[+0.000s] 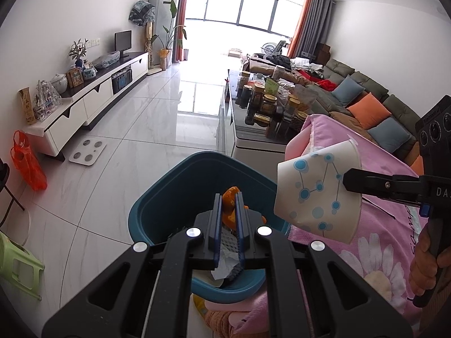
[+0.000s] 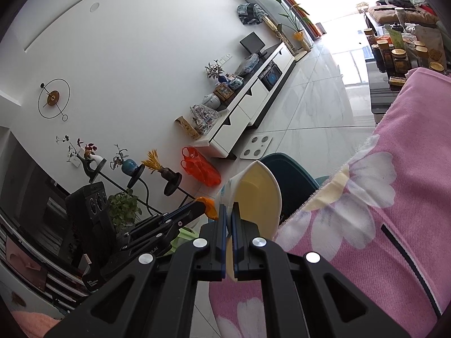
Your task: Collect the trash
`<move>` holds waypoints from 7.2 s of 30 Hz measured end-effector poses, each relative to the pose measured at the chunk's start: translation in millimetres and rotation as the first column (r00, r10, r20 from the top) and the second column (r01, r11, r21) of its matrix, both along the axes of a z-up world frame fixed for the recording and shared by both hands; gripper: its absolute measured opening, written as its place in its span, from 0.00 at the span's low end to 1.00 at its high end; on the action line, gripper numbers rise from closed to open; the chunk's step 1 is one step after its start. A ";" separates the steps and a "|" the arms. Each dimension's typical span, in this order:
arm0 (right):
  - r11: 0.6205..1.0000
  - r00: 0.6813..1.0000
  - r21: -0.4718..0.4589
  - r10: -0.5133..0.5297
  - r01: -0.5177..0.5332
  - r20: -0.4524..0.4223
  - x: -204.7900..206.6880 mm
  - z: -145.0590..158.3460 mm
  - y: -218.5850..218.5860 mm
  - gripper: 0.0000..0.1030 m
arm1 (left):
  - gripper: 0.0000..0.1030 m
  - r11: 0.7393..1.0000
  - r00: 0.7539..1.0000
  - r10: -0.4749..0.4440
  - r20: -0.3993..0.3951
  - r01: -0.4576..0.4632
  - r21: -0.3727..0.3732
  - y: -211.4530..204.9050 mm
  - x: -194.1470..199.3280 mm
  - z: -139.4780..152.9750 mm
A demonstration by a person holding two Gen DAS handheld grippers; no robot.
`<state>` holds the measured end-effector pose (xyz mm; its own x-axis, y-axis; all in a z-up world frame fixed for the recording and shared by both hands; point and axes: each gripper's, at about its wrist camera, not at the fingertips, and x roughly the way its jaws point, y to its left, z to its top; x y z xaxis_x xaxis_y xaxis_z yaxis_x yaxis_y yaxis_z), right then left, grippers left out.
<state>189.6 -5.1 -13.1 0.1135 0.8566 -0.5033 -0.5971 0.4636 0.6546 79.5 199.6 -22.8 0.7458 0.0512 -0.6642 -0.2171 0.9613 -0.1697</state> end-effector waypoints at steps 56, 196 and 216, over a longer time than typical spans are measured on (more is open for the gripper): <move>0.990 0.998 -0.138 0.002 -0.011 -0.063 26.5 -36.4 80.7 0.05 | 0.10 0.998 0.991 0.060 -0.120 -0.060 0.002 15.4 43.0 -50.2; 0.473 0.314 0.038 -0.642 0.880 0.700 -216.2 33.3 -252.1 0.94 | 0.95 0.959 0.853 -0.231 0.469 0.118 0.258 -222.6 -108.2 39.7; 0.472 0.313 0.039 -0.642 0.881 0.699 -216.2 33.4 -252.5 0.94 | 0.95 0.959 0.853 -0.229 0.469 0.115 0.259 -222.3 -108.4 39.7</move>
